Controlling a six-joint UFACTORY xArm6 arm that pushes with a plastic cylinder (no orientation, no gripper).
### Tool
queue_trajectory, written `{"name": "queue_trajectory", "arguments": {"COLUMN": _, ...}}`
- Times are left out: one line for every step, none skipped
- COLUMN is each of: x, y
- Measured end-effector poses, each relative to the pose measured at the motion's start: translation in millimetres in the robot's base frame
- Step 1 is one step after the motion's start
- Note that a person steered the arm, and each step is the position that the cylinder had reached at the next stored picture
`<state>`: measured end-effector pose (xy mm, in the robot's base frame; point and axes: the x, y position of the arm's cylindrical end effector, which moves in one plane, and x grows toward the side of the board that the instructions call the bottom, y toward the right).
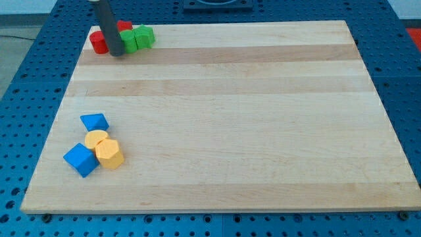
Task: Move the green star to the right of the green circle
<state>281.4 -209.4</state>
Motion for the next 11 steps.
{"name": "queue_trajectory", "arguments": {"x": 0.2, "y": 23.0}}
{"name": "queue_trajectory", "arguments": {"x": 1.6, "y": 74.7}}
{"name": "queue_trajectory", "arguments": {"x": -26.6, "y": 140.4}}
{"name": "queue_trajectory", "arguments": {"x": -86.7, "y": 146.3}}
{"name": "queue_trajectory", "arguments": {"x": -89.2, "y": 129.1}}
{"name": "queue_trajectory", "arguments": {"x": -89.8, "y": 63.5}}
{"name": "queue_trajectory", "arguments": {"x": -79.2, "y": 43.9}}
{"name": "queue_trajectory", "arguments": {"x": -66.7, "y": 45.9}}
{"name": "queue_trajectory", "arguments": {"x": -49.5, "y": 52.4}}
{"name": "queue_trajectory", "arguments": {"x": -39.5, "y": 23.2}}
{"name": "queue_trajectory", "arguments": {"x": -46.7, "y": 26.7}}
